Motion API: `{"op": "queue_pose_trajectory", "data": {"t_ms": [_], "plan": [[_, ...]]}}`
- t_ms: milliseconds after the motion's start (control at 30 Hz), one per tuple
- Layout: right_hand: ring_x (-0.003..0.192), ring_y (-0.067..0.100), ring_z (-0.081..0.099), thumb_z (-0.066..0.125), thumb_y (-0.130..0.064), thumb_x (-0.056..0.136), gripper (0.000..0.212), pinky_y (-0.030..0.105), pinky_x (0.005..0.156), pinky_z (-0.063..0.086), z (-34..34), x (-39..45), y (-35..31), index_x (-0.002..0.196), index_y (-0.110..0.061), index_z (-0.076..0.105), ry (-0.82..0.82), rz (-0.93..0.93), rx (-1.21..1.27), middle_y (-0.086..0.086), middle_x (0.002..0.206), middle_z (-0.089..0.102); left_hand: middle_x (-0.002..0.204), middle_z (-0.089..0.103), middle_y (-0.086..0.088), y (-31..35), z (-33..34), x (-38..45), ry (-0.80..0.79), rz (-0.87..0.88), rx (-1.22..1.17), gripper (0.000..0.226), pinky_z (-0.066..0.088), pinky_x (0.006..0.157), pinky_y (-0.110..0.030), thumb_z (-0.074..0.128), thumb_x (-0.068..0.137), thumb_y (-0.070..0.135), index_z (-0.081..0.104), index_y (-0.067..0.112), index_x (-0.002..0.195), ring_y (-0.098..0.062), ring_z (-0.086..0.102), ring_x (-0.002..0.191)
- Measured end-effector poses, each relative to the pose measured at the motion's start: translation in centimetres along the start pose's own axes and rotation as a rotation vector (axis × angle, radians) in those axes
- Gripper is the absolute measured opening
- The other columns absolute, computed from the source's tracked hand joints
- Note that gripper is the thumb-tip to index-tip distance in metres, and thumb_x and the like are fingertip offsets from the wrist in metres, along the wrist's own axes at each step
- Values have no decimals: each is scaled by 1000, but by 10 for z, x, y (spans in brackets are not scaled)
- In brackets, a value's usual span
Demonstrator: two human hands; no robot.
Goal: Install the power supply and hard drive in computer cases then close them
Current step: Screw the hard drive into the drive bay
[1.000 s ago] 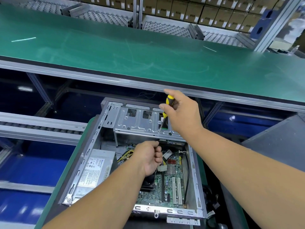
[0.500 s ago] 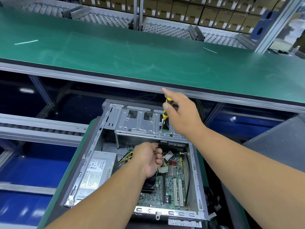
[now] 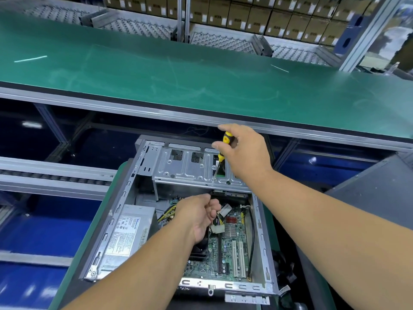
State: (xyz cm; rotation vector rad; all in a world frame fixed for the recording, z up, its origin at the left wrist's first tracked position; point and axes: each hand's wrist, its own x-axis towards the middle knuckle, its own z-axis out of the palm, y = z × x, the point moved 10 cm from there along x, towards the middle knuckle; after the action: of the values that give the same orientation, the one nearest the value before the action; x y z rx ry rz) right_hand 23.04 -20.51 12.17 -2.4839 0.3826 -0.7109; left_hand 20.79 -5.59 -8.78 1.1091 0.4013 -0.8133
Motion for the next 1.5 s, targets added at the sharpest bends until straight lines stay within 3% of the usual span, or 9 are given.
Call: {"op": "queue_pose_trajectory", "data": {"t_ms": [133, 267, 467, 633, 900, 1000, 1167, 1333, 1500], "plan": [[114, 4, 59, 64, -19, 100, 52, 14, 95, 48, 18, -5, -3, 149, -34, 52, -153, -32, 262, -10, 128, 60, 69, 72, -9, 6, 6, -3, -56, 23, -41, 18, 47, 43, -18, 67, 99, 19, 64, 1, 102, -12, 66, 53], [83, 6, 61, 74, -26, 94, 38, 27, 79, 54, 8, -1, 6, 128, -39, 66, -5, 61, 155, -16, 96, 59, 63, 65, -3, 7, 8, -5, -66, 21, 3, 31, 40, 40, -19, 73, 92, 38, 64, 9, 89, -10, 56, 47], [100, 8, 59, 61, -19, 102, 51, 23, 89, 49, 21, -4, -3, 147, -40, 52, -163, -41, 237, -9, 119, 61, 65, 65, -3, 9, 14, -9, -137, 25, 4, 31, 40, 40, -20, 84, 76, 33, 61, 13, 83, -10, 54, 48], [81, 9, 53, 75, -32, 92, 38, 29, 78, 48, 7, -4, -5, 130, -34, 68, 0, -29, 19, -10, 92, 55, 74, 71, -7, 8, 17, -8, -163, 26, -30, 17, 45, 44, -20, 75, 91, 25, 68, 10, 92, -11, 60, 52], [90, 11, 58, 73, -34, 95, 43, 31, 86, 53, 18, -8, -16, 137, -35, 64, -90, -73, 47, -10, 104, 65, 55, 50, 2, 7, 8, -2, -50, 8, -26, 44, 32, 40, -23, 64, 93, 57, 56, 16, 77, -11, 39, 45], [88, 14, 53, 66, -42, 98, 38, 35, 81, 51, 8, -8, -16, 135, -32, 63, 8, -56, -99, -7, 100, 55, 56, 49, 2, 8, 9, -3, -67, 3, -32, 43, 31, 42, -23, 62, 94, 56, 55, 16, 78, -11, 38, 45], [89, 3, 58, 59, -17, 103, 54, 21, 82, 47, 32, -13, -14, 150, -41, 48, -264, -80, 233, -13, 108, 64, 60, 56, 0, 10, 13, -2, -122, 34, -85, 31, 35, 44, -21, 70, 94, 40, 61, 14, 82, -11, 47, 47], [94, 10, 55, 68, -50, 95, 49, 29, 85, 48, 9, -8, -3, 141, -37, 59, -14, 11, -53, -7, 114, 67, 64, 60, -2, 14, 16, -6, -164, 59, -88, 23, 39, 46, -22, 75, 91, 33, 64, 14, 84, -12, 50, 50], [104, 11, 64, 58, -22, 103, 62, 29, 91, 53, 30, -14, -4, 156, -46, 35, -259, -20, 225, -7, 123, 67, 62, 58, -1, 16, 15, -7, -149, 64, -86, 35, 38, 45, -20, 69, 93, 45, 63, 13, 81, -11, 48, 49]]}}
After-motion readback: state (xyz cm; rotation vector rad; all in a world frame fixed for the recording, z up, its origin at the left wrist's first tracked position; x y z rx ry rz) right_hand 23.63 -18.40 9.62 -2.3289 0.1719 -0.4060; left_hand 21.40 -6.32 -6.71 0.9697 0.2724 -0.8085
